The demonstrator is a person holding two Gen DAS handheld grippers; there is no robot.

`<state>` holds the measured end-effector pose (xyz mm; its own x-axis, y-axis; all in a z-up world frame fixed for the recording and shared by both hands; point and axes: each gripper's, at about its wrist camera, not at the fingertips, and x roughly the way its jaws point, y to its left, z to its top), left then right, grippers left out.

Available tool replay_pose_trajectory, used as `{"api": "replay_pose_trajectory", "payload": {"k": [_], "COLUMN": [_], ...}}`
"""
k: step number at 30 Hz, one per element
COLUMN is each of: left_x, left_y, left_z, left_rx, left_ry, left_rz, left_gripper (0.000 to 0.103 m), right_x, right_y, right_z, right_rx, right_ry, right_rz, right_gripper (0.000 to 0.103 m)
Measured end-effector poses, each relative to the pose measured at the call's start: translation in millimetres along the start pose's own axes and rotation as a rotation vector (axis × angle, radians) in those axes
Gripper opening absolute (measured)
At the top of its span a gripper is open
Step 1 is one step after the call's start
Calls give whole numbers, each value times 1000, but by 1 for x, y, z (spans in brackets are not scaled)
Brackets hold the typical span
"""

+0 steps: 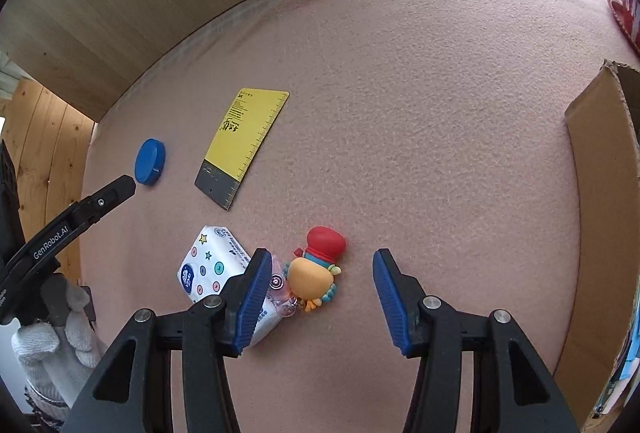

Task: Organize objects
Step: 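Grasp the blue round lid with the left gripper while the right grasps the toy figure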

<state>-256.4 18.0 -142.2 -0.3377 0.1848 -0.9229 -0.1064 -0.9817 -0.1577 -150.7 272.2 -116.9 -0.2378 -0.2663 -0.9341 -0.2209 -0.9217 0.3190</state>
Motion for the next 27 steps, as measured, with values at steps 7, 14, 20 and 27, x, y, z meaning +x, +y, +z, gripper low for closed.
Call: {"api": "replay_pose_trajectory", "payload": {"k": [7,14,20,27], "left_x": [18,32,40,39], "left_y": [-1,-6,-8,-8], "left_z": [11,18,19,18], "left_rx": [-1,13,10,22], "left_ry": [3,16,15,-2], "left_rz": [18,26,36,64], "left_gripper": [77,77,76,54], "right_x": [14,18,21,19], "right_y": [11,19,31,22], "right_z": [6,8,2,-2], "right_rx": [-17,-38,-117,-111], "right_ry": [13,14,8,-5], "right_rz": [-45,-63,-120,-82], "right_gripper": [49,49,34,27]}}
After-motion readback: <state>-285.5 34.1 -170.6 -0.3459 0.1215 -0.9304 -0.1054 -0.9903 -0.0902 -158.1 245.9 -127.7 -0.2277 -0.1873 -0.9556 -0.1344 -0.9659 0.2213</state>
